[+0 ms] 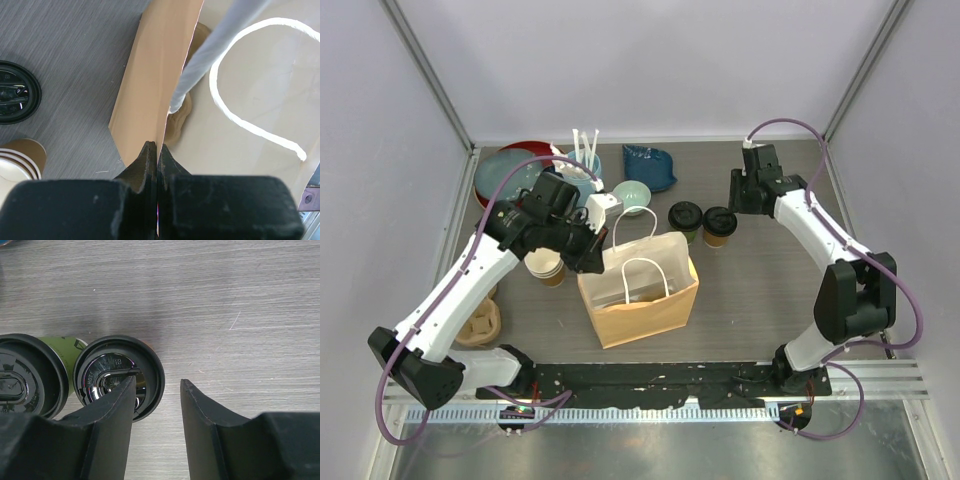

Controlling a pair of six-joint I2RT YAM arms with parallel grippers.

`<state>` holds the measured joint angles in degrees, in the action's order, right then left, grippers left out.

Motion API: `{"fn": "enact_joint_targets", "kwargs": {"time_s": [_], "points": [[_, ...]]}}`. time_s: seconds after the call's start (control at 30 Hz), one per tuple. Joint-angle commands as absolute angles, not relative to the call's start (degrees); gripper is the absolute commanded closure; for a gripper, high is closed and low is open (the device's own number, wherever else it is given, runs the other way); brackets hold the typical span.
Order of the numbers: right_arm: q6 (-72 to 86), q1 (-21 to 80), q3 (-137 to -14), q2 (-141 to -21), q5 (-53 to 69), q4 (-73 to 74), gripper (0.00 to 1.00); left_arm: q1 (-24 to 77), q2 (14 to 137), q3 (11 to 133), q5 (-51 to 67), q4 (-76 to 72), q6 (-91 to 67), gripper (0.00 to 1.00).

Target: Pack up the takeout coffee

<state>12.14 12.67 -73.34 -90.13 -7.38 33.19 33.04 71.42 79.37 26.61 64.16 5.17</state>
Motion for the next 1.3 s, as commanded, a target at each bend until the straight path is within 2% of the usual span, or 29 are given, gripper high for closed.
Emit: {"fn": "enact_joint_targets", "kwargs": {"time_s": [0.0,0.47,1.0,1.27], "points": [[10.72,12.66,-76.73,-91.14,-7.74,32.78,0.55,33.22,70.13,80.95,28.21,64.25,5.89,1.0],[9.49,12.74,-77.17,-95.54,-4.57,34.45,0.67,33.22,70.4,80.95,28.65,64.51,5.89,1.0],[8.35,12.74,-79.28,-89.21,-4.39,36.39,0.66,33.22,70.22,81.12,28.74,64.86,6.24,1.0],[8.26,12.66,-76.56,-90.0,-2.99,36.47,0.64,33.22,70.14,81.39,28.83,65.04,6.33,1.0]]}}
